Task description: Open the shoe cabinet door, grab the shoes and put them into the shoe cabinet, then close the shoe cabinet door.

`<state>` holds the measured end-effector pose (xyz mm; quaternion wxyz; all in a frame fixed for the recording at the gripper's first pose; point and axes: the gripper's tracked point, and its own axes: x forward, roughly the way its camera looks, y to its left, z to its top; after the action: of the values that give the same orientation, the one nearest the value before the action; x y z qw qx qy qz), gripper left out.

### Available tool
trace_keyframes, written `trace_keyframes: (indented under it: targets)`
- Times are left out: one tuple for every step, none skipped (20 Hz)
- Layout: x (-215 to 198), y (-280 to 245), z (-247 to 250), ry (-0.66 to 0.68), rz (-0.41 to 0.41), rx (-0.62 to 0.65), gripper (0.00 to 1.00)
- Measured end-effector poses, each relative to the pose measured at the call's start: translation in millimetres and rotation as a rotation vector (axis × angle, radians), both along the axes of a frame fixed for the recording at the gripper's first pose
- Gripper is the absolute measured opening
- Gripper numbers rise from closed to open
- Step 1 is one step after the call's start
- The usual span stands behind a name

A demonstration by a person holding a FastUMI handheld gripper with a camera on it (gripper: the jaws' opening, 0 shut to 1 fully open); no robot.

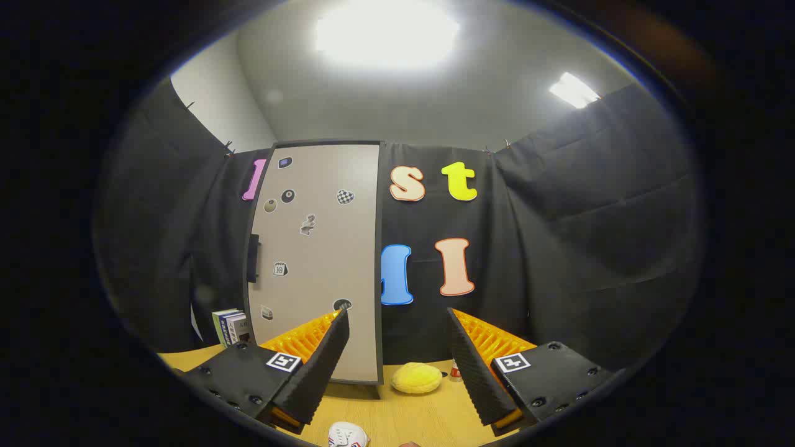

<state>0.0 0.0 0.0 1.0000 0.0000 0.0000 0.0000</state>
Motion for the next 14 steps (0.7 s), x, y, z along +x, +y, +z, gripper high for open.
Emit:
trace_keyframes:
  targets:
    - [0.0,-0.9,-1.0,0.003,-0.003,0.0,0.97]
    - [-1.2,-0.9,-1.5,0.005,-0.005,0.002,0.97]
    - [-2.5,-0.9,-2.4,0.01,-0.006,0.004,0.97]
    - [-2.7,-1.4,-3.0,0.015,-0.009,0.007,0.97]
    - [-3.0,-3.1,-3.2,0.016,-0.013,0.009,0.97]
    - [-3.3,-3.3,-2.2,0.016,-0.017,0.011,0.97]
    - [-4.6,-2.4,-1.4,0.016,-0.019,0.012,0.97]
    - [-5.2,-1.8,0.0,0.014,-0.019,0.011,0.97]
    - [-5.3,-2.0,1.1,0.008,-0.023,0.007,0.97]
    - [-5.7,-1.1,2.9,0.004,-0.027,0.003,0.97]
    - [-5.0,-0.8,3.4,0.001,-0.031,-0.001,0.97]
    - [-5.2,0.7,3.7,0.002,-0.032,-0.004,0.97]
    - [-6.1,3.1,3.3,0.003,-0.032,-0.004,0.97]
    - [-6.7,4.5,3.7,0.003,-0.031,-0.005,0.97]
